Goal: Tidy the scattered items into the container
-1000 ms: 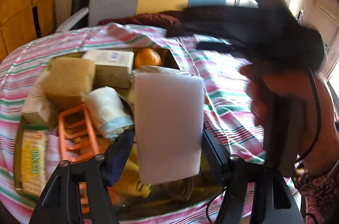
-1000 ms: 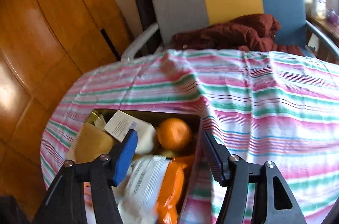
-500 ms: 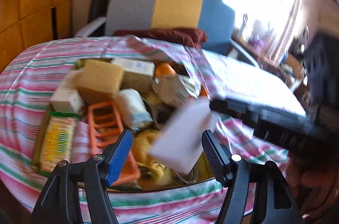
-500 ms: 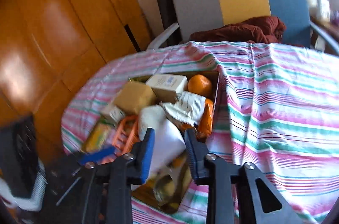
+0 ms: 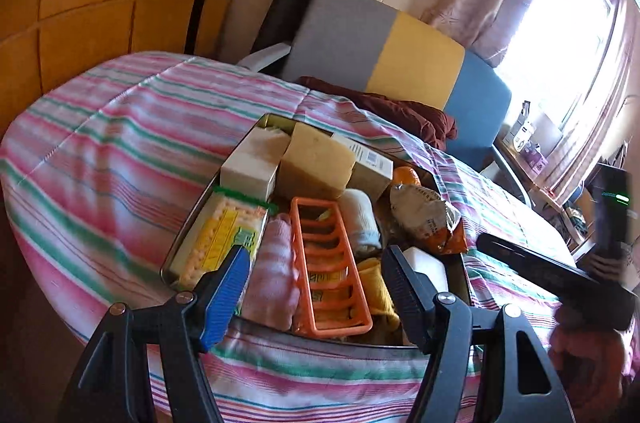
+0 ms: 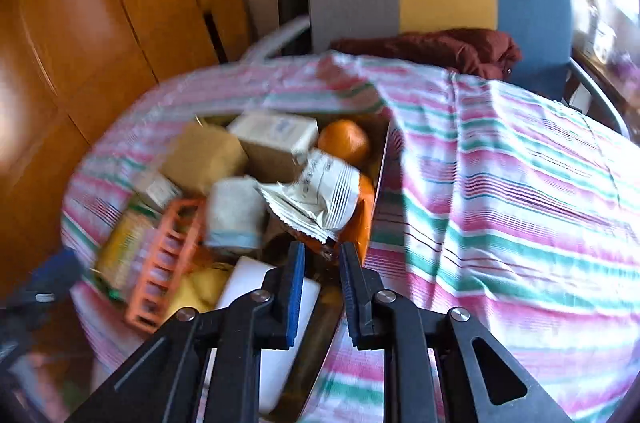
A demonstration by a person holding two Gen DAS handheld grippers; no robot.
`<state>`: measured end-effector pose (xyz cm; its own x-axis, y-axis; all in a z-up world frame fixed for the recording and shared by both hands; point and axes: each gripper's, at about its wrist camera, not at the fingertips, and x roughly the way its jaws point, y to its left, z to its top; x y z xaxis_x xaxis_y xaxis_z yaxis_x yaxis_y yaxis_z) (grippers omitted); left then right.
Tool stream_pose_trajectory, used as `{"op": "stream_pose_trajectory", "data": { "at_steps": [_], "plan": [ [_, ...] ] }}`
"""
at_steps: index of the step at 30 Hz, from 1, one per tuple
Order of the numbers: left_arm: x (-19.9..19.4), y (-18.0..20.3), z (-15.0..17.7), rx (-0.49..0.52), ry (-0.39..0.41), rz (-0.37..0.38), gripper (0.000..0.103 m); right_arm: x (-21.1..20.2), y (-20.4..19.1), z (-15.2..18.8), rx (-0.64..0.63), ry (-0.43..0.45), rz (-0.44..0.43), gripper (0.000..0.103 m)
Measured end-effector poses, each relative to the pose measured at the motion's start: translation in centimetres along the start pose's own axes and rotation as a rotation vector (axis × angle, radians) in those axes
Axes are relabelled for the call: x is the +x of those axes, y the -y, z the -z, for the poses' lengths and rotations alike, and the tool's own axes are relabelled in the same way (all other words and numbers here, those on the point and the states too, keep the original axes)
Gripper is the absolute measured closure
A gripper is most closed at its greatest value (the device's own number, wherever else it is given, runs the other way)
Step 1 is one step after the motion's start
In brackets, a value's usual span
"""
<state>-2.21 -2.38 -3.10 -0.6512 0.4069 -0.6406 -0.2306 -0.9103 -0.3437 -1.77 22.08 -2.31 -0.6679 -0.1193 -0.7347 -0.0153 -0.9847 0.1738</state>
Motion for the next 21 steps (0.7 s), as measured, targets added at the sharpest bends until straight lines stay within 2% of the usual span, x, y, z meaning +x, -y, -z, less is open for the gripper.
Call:
{"op": "stream_pose_trajectory", "data": {
  "at_steps": [2, 5, 11, 15, 17, 18, 19, 21],
  "plan": [
    [0.4, 0.3, 0.2, -0.002, -0.017, 0.012, 0.033, -1.3, -0.9, 0.8, -0.03, -0.01, -0.046, 0.083],
    [0.4, 1.1, 0.3, 0.019, -0.04, -0.003, 0.033, -0.7, -3.0, 2.0, -0.075, -0.065, -0.105, 0.083],
    [-1.7, 1.9, -0.2, 0.033, -0.021, -0.068, 0.033, 3.1, -4.5, 3.6, -0.08, -0.183, -0.059, 0.083],
    [-2.7, 1.9, -0.7, 0.03, -0.002, -0.149, 0.034, 3.3, -4.6, 3.3, -0.079, -0.162, -0.044, 0.08],
    [-3.1, 2.2, -0.9, 0.049, 0.004, -0.205, 0.034, 2.4, -4.2, 3.0, -0.028, -0.147, -0.077, 0.075],
    [-3.3, 2.2, -1.0, 0.053, 0.005, -0.222, 0.033, 1.6, -4.2, 2.9, -0.015, -0.125, -0.089, 0.066],
    [-3.5, 2.2, -1.0, 0.055, 0.007, -0.235, 0.034, 0.5, -4.3, 2.9, -0.013, -0.097, -0.083, 0.053],
    [-3.9, 2.3, -1.1, 0.054, 0.011, -0.241, 0.033, -1.0, -4.8, 2.7, -0.018, -0.061, -0.063, 0.041]
  ]
}}
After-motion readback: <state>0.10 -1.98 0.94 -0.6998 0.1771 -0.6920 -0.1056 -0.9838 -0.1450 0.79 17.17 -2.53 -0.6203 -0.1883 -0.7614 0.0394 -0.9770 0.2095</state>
